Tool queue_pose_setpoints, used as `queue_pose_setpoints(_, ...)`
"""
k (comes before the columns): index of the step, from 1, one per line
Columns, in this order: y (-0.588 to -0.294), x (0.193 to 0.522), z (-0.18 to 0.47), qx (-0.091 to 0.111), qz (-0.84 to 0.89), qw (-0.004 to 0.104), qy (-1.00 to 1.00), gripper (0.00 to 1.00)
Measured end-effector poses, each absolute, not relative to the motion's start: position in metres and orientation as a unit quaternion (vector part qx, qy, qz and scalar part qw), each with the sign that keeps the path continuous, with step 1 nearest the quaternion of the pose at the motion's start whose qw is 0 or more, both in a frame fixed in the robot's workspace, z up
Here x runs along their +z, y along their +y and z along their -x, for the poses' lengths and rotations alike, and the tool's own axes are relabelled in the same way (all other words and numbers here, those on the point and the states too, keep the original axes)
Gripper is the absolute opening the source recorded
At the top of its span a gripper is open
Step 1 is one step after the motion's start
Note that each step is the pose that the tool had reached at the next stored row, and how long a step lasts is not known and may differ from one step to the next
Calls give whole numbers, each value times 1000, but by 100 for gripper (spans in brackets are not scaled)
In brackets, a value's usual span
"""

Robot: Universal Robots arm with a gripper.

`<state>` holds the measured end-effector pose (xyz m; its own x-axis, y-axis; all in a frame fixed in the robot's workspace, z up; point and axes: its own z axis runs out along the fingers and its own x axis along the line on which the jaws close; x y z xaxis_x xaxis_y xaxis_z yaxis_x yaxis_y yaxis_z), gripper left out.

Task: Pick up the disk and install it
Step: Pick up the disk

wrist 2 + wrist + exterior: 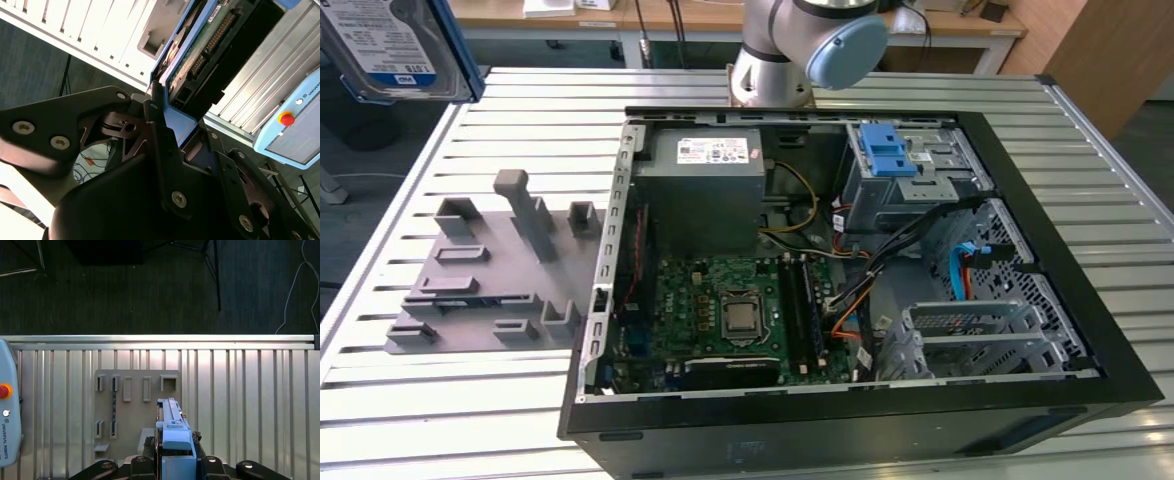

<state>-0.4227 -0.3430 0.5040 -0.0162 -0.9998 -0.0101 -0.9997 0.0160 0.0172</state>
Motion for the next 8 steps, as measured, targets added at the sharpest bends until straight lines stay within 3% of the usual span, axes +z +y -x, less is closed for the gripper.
queue_pose_setpoints(8,-343,504,419,-10,-701,2,-713,36)
